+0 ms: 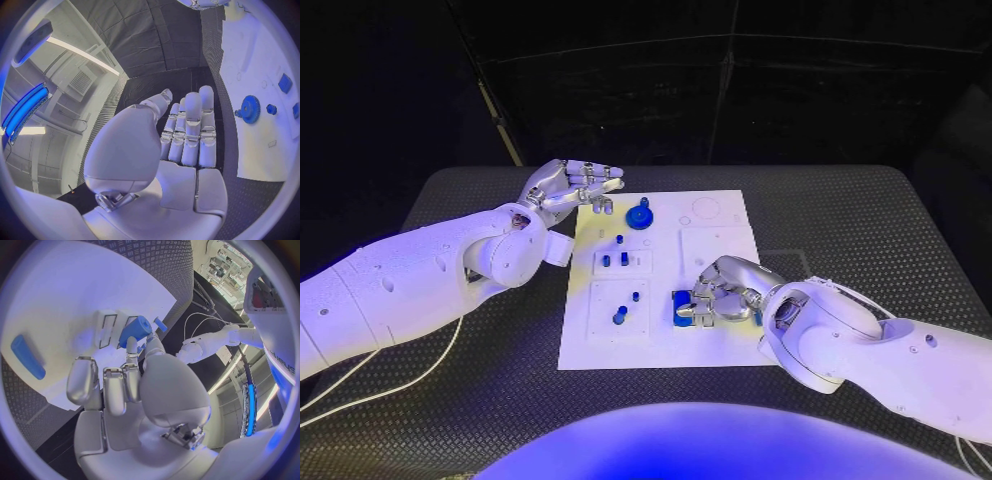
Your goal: Assemble the parts on the task board
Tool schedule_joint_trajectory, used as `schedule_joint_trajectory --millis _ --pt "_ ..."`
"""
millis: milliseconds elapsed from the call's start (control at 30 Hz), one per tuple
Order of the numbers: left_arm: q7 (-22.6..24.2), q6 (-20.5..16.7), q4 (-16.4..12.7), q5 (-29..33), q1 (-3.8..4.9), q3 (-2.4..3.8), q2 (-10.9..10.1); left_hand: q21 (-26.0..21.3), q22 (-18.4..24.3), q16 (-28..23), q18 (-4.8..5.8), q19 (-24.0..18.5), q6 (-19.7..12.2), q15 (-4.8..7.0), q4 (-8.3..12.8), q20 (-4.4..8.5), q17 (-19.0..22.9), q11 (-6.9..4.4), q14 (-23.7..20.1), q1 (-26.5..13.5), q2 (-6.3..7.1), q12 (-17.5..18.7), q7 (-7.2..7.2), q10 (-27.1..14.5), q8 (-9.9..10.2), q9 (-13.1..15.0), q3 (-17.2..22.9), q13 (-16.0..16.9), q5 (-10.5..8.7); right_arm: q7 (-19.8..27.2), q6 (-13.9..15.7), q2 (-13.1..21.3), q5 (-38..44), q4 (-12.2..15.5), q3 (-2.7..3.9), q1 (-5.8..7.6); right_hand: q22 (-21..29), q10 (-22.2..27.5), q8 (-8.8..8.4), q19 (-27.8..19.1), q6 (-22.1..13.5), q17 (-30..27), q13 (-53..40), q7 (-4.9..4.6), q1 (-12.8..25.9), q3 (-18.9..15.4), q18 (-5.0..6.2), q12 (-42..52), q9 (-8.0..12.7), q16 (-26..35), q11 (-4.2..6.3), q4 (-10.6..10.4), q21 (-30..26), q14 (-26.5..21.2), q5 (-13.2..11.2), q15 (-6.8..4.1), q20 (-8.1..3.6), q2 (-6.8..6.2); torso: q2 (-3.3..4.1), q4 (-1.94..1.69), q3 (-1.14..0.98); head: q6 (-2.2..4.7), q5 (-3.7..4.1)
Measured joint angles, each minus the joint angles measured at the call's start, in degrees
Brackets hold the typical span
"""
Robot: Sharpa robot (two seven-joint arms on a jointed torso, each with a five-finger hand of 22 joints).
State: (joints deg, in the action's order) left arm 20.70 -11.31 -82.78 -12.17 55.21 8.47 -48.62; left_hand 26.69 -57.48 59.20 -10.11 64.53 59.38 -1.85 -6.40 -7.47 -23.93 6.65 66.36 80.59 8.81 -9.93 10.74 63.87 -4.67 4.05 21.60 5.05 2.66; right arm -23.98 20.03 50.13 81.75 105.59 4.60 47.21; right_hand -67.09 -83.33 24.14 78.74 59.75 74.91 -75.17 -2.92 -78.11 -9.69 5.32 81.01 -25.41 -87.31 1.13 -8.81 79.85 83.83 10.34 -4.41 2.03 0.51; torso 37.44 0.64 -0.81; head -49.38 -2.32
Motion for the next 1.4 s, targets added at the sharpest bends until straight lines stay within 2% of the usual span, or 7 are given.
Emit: schedule_joint_trajectory --millis 233,400,600,700,833,900,1400 --pt "0.0 0.0 0.0 0.0 0.00 0.00 0.0 -0.4 0.2 -0.2 0.00 0.0 0.0 -0.06 0.0 0.00 0.0 0.00 -0.1 0.0 0.00 0.0 0.00 0.0 -0.2 0.0 -0.3 0.1 0.00 -0.9 0.0 -0.7 1.2 -0.5 0.03 0.07 -0.1 0.0 0.18 0.0 0.0 0.0 0.0 -0.01 0.7 -0.4 0.00 0.1 -0.1 0.0 0.00 -0.5 0.0 0.1 1.0 -0.06 0.00 0.98 0.03 0.10 -0.05 -0.07 -0.03" --pt "0.0 0.0 0.0 0.0 0.00 0.00 0.1 -0.4 0.2 -0.2 0.00 0.0 0.0 -0.21 0.0 0.00 0.0 0.00 -0.2 0.0 0.00 0.0 0.00 0.0 -0.2 0.0 -0.3 0.1 0.00 -1.0 0.1 -0.9 1.7 -0.9 0.04 0.06 -0.2 -0.1 0.28 0.0 0.1 0.0 0.0 -0.05 0.4 -0.5 0.00 -0.1 -0.2 0.0 0.11 -0.3 0.0 0.2 1.1 -0.22 0.00 0.70 0.03 0.10 -0.05 -0.15 0.12" --pt "0.0 0.0 0.1 0.0 0.00 0.00 0.1 -0.4 0.2 -0.2 0.00 0.0 0.0 -0.21 0.0 0.00 0.0 0.00 -0.2 0.0 0.00 0.0 0.00 0.0 -0.2 0.0 -0.3 0.1 0.00 -1.0 -0.6 -1.2 2.7 -1.2 0.20 0.21 -0.4 -0.3 0.28 0.2 0.6 0.0 0.0 0.43 -1.1 -1.5 0.00 -0.1 -0.2 0.0 0.31 0.7 0.0 0.2 -2.0 -0.24 -0.20 -0.67 0.00 0.10 -0.08 -0.16 0.08" --pt "0.0 0.0 0.1 0.0 0.00 0.00 0.1 -0.4 0.2 -0.2 0.00 0.0 0.0 -0.21 0.0 0.00 0.0 0.00 -0.2 0.0 0.00 0.0 0.00 0.0 -0.2 0.0 -0.3 0.1 0.00 -1.1 -1.3 -1.4 3.6 -1.4 0.30 0.30 -0.7 -0.3 0.28 0.3 0.8 0.0 0.0 0.63 -1.8 -1.7 0.00 0.0 -0.3 0.0 0.33 0.9 0.0 0.0 -5.6 -0.42 -0.34 -1.39 -0.01 0.10 -0.08 -0.16 0.02" --pt "0.0 0.0 0.1 0.0 0.00 0.00 0.2 -0.4 0.2 -0.2 0.00 0.0 0.0 -0.21 0.0 0.00 0.0 0.00 -0.2 0.0 0.00 0.0 0.00 0.0 -0.2 0.0 -0.3 0.1 0.00 -1.2 -2.3 -1.7 5.2 -1.5 0.48 0.47 -1.0 -0.4 0.30 0.4 0.9 0.0 0.0 0.60 -2.4 -1.9 0.00 0.0 -0.4 0.0 0.43 1.1 0.0 0.0 -6.5 -0.42 -0.40 -1.94 -0.01 0.10 -0.08 -0.21 0.01" --pt "0.0 0.0 0.2 0.0 0.01 0.00 0.2 -0.4 0.2 -0.2 0.00 0.0 0.0 -0.21 0.0 0.00 0.0 0.00 -0.2 0.0 0.00 0.0 0.00 0.0 -0.2 0.0 -0.3 0.1 0.00 -1.6 -3.3 -1.8 6.3 -1.9 0.13 0.26 -1.0 -0.5 0.27 0.4 1.0 0.0 -0.5 0.83 -5.8 0.3 0.00 0.3 0.0 0.0 0.52 4.0 0.2 0.0 -6.8 -0.40 -0.40 -1.49 -0.01 0.10 -0.08 -0.26 -0.02" --pt "0.0 0.0 0.1 0.0 0.01 0.00 0.2 -0.4 0.2 -0.2 0.00 0.0 0.0 -0.21 0.0 0.00 0.0 0.00 -0.2 0.0 0.00 -0.3 0.00 0.0 -0.2 0.0 -0.3 0.1 0.00 -1.5 -3.5 -1.9 10.0 -1.5 0.13 0.15 -1.1 -0.5 -0.02 0.4 1.4 0.0 -2.0 0.84 -4.6 0.8 0.00 0.4 -0.1 -0.2 0.53 3.7 0.2 0.2 -6.6 -0.61 -0.40 -0.27 -0.03 0.10 -0.07 -0.19 -0.06"
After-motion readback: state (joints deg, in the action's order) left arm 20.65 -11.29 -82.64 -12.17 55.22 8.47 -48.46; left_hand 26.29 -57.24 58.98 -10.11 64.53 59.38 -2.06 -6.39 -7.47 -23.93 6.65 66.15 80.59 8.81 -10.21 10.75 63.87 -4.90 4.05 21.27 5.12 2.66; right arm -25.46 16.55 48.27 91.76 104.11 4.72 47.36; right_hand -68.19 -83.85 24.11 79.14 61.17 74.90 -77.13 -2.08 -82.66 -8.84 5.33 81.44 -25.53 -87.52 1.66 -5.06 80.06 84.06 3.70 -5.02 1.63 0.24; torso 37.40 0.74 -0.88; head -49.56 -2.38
